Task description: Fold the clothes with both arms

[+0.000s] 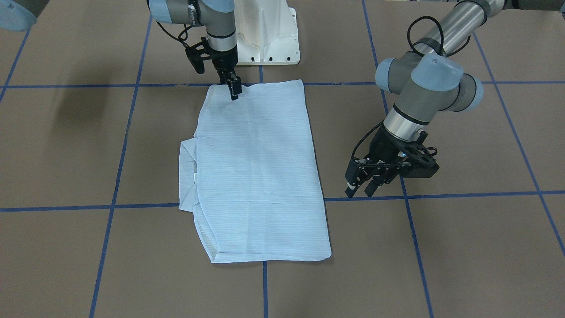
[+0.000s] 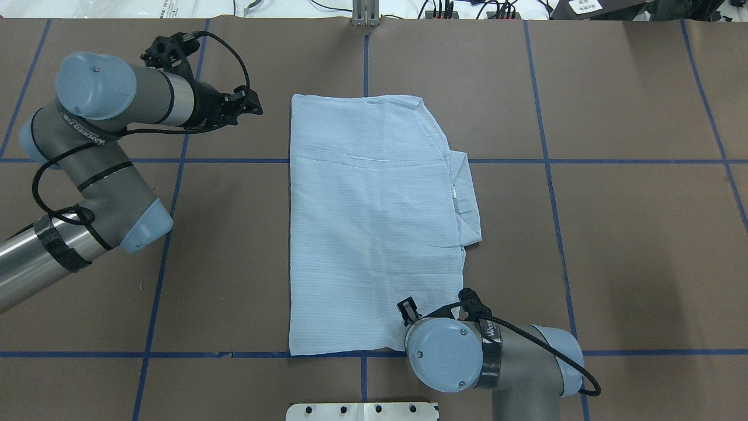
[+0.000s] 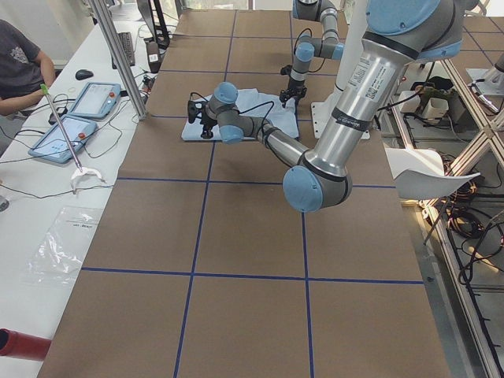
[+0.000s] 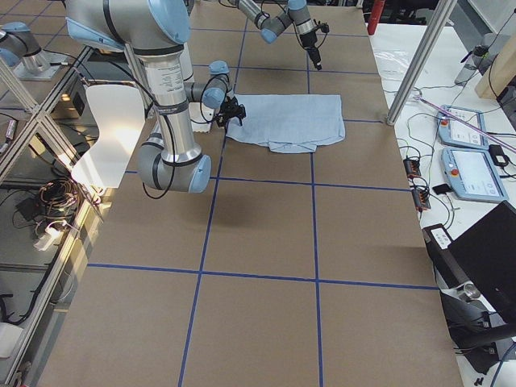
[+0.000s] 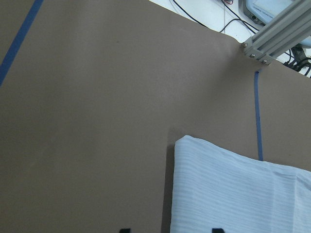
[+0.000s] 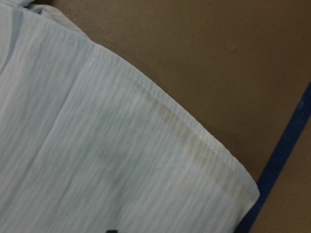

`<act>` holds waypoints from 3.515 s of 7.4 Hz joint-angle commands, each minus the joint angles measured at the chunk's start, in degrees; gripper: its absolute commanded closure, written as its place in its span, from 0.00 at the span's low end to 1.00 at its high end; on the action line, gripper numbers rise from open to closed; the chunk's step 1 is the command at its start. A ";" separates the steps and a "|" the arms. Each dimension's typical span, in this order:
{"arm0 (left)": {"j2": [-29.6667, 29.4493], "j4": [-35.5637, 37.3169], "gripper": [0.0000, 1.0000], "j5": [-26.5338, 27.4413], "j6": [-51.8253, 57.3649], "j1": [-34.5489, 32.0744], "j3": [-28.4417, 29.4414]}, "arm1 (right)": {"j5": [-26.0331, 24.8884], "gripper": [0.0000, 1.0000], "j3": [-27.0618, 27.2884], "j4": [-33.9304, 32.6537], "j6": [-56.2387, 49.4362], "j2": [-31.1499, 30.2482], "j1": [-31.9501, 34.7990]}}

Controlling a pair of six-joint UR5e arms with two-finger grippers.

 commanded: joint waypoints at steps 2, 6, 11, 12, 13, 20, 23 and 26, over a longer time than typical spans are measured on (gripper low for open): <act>0.00 0.04 0.36 0.13 -0.61 0.05 0.00 | 0.26 1.00 0.59 0.00 -0.21 -0.26 0.21; 0.61 -0.05 0.36 1.18 -3.32 1.45 -0.18 | 1.05 1.00 2.43 -0.26 -1.18 -0.26 1.97; 11.77 14.68 0.37 14.14 -31.63 26.00 -27.21 | 1.14 1.00 3.67 -0.35 -1.09 -0.70 2.24; 12.13 16.11 0.37 19.15 -38.07 32.16 -27.51 | 1.23 1.00 3.67 -0.35 -1.18 -0.79 2.23; 13.70 16.12 0.37 23.11 -43.35 37.70 -26.81 | 1.32 1.00 3.67 -0.35 -1.18 -0.70 2.23; 11.78 21.13 0.42 24.30 -48.24 42.77 -25.40 | 1.93 1.00 3.94 -0.35 -1.18 -1.05 2.32; 11.78 21.13 0.43 24.38 -47.63 41.80 -25.05 | 1.93 1.00 4.20 -0.35 -1.18 -1.41 2.32; 11.78 21.04 0.46 24.47 -47.54 41.63 -24.79 | 1.93 1.00 4.55 -0.35 -1.18 -1.49 2.32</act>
